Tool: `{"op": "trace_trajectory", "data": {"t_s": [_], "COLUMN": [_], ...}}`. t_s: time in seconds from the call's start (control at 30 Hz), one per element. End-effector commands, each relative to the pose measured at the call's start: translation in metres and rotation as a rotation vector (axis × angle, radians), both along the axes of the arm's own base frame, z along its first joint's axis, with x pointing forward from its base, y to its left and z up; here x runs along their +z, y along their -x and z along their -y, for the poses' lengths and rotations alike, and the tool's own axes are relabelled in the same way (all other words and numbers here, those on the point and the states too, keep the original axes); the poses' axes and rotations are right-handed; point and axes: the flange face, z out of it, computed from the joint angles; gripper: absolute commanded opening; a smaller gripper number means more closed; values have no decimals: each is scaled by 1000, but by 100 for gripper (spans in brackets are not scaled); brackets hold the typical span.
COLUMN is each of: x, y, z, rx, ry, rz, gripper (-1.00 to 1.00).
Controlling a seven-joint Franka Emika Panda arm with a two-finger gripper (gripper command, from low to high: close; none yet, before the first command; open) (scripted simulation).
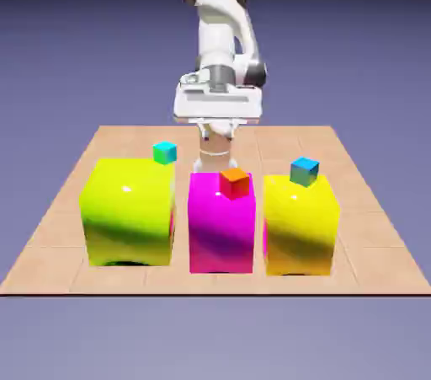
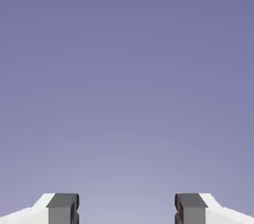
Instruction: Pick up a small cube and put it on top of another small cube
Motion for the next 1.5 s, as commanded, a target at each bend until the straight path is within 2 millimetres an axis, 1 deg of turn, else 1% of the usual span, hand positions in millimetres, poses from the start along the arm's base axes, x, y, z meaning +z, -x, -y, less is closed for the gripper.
{"op": "trace_trajectory", "data": {"t_s": [0.0,0.1,0.2,0.3,0.4,0.5,0.63,0.77,0.83,0.97,1.07,1.17,1.27,1.3,1.33,1.4,1.43,1.47], "x": [-3,-12,-25,-39,-63,-87,-118,-145,-169,-228,-266,-298,-324,-334,-334,-376,-389,-389], "y": [-8,-30,-46,-56,-59,-56,-43,-24,-7,38,76,117,160,175,175,174,174,174], "z": [-14,-56,-101,-146,-193,-238,-295,-348,-369,-398,-415,-428,-438,-436,-436,-409,-400,-400], "rx": [30,116,194,265,340,409,488,553,603,748,863,981,1107,1164,1164,1163,1165,1165], "ry": [19,82,153,234,333,437,582,729,807,960,1069,1171,1265,1284,1284,1284,1283,1283], "rz": [-42,-165,-283,-394,-511,-617,-737,-834,-888,-1006,-1083,-1149,-1204,-1226,-1226,-1225,-1225,-1225], "gripper": [0,0,0,0,0,0,0,0,0,0,0,0,0,0,0,0,0,-100]}}
